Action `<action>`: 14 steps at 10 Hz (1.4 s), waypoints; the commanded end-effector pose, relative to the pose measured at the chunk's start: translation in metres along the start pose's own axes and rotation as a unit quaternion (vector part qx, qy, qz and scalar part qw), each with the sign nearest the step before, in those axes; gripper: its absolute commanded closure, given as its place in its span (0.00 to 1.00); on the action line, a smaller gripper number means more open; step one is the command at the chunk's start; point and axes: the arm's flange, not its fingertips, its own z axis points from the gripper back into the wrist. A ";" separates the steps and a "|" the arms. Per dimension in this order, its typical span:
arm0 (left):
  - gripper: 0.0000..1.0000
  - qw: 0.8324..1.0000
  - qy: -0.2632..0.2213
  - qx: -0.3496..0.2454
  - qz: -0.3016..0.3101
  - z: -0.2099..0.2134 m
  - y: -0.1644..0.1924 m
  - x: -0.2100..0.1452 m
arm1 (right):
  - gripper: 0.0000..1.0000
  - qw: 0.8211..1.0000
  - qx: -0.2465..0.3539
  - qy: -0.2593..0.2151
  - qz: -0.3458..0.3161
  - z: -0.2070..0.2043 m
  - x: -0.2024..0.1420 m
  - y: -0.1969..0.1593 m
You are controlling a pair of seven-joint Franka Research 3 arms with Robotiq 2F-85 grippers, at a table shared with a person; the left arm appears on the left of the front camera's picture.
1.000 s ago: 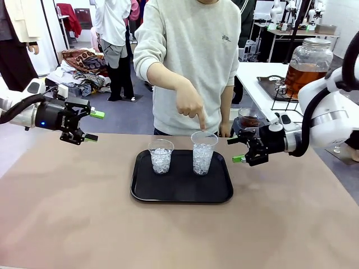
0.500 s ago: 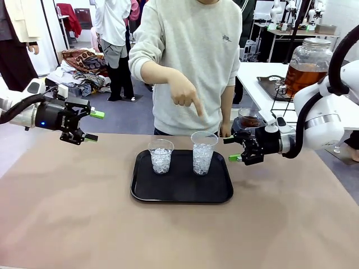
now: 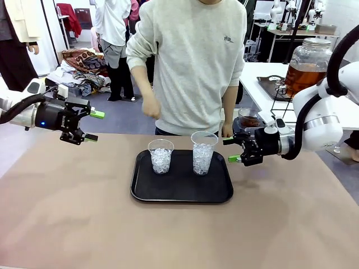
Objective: Pour the drink into the iced cup.
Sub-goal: Pick up the iced cup indicated by the human and present it to them.
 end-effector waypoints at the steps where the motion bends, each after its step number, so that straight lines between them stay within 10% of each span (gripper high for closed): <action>1: 0.00 1.000 -0.001 0.000 -0.001 0.000 0.000 0.000 | 0.00 0.999 -0.005 -0.029 -0.020 -0.012 -0.008 -0.013; 14: 0.00 1.000 -0.001 0.000 -0.001 0.000 0.000 0.000 | 0.00 0.996 -0.013 -0.069 -0.051 -0.046 -0.027 -0.016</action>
